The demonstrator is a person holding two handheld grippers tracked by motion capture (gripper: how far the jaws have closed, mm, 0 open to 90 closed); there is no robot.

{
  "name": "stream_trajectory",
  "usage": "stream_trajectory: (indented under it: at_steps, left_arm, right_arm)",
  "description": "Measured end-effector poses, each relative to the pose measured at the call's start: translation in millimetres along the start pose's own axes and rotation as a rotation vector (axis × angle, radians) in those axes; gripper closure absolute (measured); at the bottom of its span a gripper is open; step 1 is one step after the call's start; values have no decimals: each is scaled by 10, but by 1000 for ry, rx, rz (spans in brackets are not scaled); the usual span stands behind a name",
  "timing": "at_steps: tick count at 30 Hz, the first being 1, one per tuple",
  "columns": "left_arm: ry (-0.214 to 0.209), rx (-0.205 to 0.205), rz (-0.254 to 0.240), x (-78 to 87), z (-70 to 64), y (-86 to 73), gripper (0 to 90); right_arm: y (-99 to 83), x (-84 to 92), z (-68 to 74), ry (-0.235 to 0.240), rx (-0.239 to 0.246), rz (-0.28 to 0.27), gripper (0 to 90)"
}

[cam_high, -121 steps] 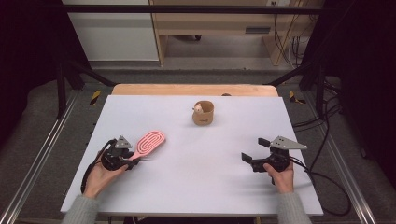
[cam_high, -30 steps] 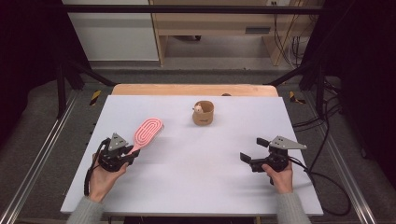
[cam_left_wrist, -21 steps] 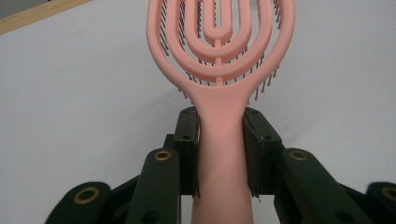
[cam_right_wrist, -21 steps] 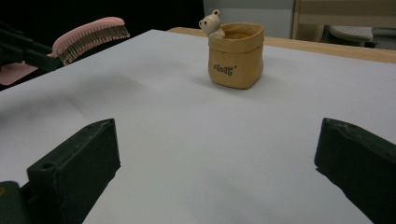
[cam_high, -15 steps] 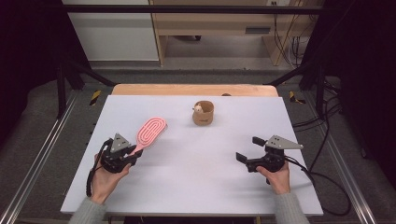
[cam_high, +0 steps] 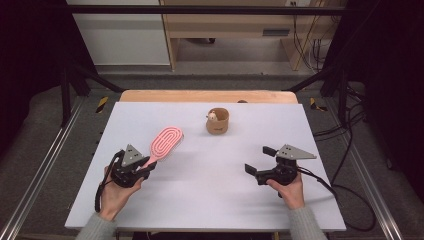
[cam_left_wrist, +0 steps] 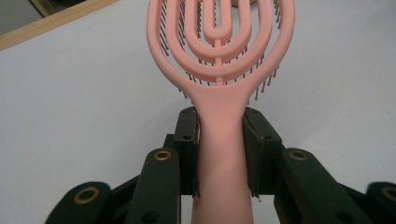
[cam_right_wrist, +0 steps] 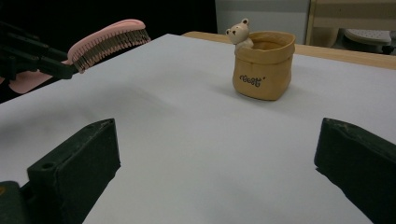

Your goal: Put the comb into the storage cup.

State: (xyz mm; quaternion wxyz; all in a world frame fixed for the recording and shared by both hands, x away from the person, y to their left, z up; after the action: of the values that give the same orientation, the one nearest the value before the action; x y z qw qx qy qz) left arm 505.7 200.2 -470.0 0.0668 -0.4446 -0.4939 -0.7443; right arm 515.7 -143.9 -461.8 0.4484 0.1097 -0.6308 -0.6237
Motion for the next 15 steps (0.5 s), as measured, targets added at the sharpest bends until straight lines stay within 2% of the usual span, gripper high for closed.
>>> stream_trajectory:
  at_steps: [6,15]
  left_arm:
    - [-17,2,-14,2,-68,46,691]
    - [-15,-19,-23,-9,-135,107,691]
  right_arm:
    - [14,-26,30,-2,0,-1,4]
    - [42,-88,81,-6,-12,-1,8]
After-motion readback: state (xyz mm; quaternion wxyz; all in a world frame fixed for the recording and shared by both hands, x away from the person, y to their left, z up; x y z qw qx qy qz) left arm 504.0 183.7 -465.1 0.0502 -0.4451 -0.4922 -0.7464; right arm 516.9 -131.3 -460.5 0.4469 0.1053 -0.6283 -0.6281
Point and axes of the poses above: each handheld gripper's, and its own axes: x roughly backward along the jaws, y roughly out of its top, z roughly to its left, the point moved 9 cm from there along -x, roughly forward along the jaws, and after that the axes turned 8 degrees about z, right-handed, at the moved point
